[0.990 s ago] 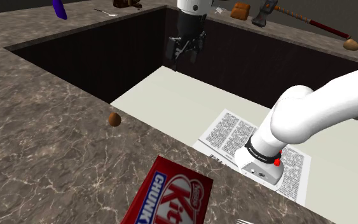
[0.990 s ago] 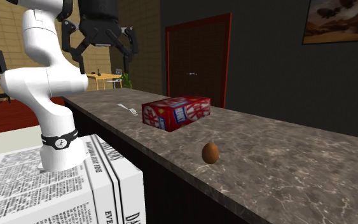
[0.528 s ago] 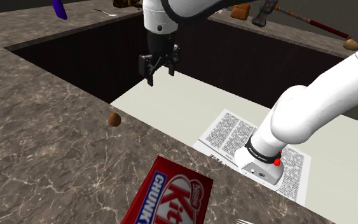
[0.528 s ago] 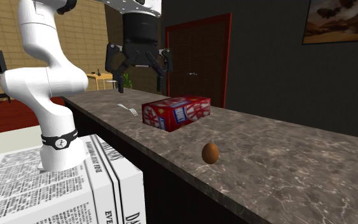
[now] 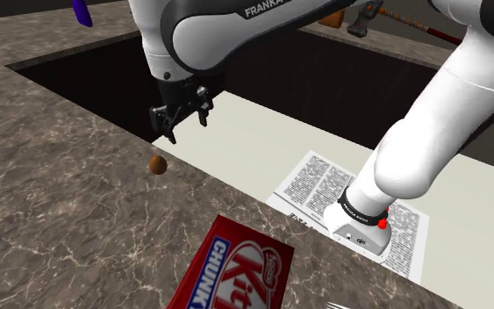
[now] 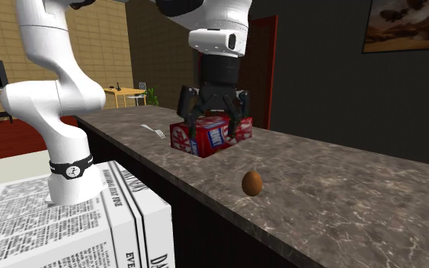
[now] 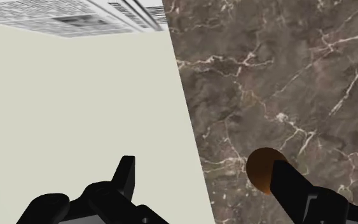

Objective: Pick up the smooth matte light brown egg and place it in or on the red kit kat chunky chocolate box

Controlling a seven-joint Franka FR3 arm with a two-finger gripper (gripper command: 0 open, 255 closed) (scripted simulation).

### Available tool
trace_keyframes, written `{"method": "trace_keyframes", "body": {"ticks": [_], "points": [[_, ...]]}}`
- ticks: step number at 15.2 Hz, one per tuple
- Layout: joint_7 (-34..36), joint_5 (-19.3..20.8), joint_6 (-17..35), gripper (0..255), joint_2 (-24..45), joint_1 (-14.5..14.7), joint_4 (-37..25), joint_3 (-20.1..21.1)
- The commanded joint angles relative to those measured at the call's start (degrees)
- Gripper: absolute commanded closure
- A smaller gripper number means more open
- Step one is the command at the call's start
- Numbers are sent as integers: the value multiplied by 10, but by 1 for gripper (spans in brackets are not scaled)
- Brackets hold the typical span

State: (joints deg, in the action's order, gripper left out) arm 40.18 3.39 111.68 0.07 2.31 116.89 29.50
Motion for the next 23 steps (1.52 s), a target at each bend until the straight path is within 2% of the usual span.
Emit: {"method": "trace_keyframes", "body": {"ticks": [1, 8, 16, 23], "points": [[36, 31, 2, 0, 53, 11, -35, 11], [120, 123, -19, 0, 224, 75, -171, 7], [129, 136, 33, 0, 240, 74, -133, -1], [129, 136, 33, 0, 240, 74, -133, -1]]}}
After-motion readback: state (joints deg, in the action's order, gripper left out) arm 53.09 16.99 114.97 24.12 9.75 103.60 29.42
